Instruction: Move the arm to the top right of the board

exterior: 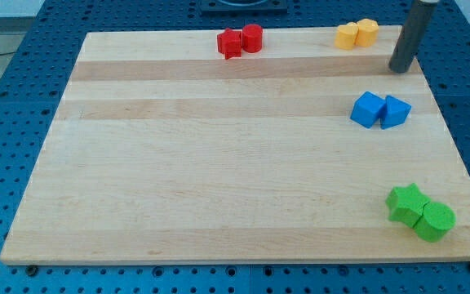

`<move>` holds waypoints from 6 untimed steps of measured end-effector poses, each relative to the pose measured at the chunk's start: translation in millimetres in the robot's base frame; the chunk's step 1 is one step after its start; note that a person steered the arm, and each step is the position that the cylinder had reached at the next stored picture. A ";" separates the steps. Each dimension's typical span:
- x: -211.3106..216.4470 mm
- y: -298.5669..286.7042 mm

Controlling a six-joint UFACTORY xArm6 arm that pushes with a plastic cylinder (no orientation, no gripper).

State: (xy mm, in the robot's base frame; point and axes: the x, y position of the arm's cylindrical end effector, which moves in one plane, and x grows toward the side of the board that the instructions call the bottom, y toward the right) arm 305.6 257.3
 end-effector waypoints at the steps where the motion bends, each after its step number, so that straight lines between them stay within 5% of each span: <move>1: 0.9 23.2; 4: -75.6 54.9; 6: -89.3 22.7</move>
